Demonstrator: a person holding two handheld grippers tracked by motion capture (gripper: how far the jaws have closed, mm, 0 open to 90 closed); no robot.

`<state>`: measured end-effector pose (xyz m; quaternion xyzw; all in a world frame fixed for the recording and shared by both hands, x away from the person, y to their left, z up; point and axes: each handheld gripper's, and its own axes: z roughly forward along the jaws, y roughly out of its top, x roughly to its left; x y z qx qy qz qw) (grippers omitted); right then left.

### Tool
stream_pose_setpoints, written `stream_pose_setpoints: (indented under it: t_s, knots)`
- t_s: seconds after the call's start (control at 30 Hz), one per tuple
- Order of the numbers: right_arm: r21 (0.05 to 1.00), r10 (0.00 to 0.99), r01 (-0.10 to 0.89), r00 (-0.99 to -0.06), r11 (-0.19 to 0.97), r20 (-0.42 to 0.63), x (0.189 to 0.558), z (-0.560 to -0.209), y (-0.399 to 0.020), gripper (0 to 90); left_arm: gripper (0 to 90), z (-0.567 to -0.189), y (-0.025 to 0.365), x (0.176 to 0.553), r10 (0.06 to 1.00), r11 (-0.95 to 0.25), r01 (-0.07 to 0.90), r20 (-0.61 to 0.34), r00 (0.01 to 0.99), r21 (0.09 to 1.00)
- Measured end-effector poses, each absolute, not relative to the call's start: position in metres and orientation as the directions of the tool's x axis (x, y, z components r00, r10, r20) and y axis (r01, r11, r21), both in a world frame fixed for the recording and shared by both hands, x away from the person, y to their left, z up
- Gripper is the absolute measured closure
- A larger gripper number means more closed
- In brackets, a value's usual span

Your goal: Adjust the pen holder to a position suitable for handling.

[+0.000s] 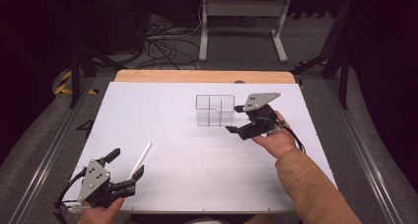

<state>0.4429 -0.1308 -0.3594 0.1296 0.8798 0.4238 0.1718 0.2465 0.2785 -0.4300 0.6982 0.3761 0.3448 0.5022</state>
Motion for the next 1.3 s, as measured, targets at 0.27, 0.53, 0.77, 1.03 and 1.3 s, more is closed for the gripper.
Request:
stream_pose_setpoints:
  t_s: [0.27,0.53,0.77,1.03,1.3]
  knots:
    - [0.751,0.354,0.068,-0.907,0.657,-0.227,0.458,-0.364,-0.117,27.7,13.5,-0.43,0.278,0.248,0.87,-0.212,0.176,0.103,0.482,0.961]
    - [0.733,0.342,0.074,-0.913,0.677,-0.223,0.472,-0.364,-0.109,32.0,13.5,-0.431,0.277,0.249,0.869,-0.219,0.182,0.107,0.484,0.959]
    - [0.693,0.322,0.078,-0.919,0.716,-0.229,0.489,-0.366,-0.093,36.1,13.7,-0.431,0.277,0.25,0.869,-0.217,0.183,0.104,0.484,0.959]
    - [0.646,0.313,0.094,-0.921,0.757,-0.233,0.504,-0.376,-0.076,42.4,13.7,-0.432,0.278,0.25,0.869,-0.215,0.186,0.101,0.484,0.959]
    - [0.608,0.302,0.105,-0.925,0.787,-0.232,0.516,-0.389,-0.061,47.5,13.7,-0.431,0.278,0.25,0.869,-0.215,0.184,0.102,0.484,0.959]
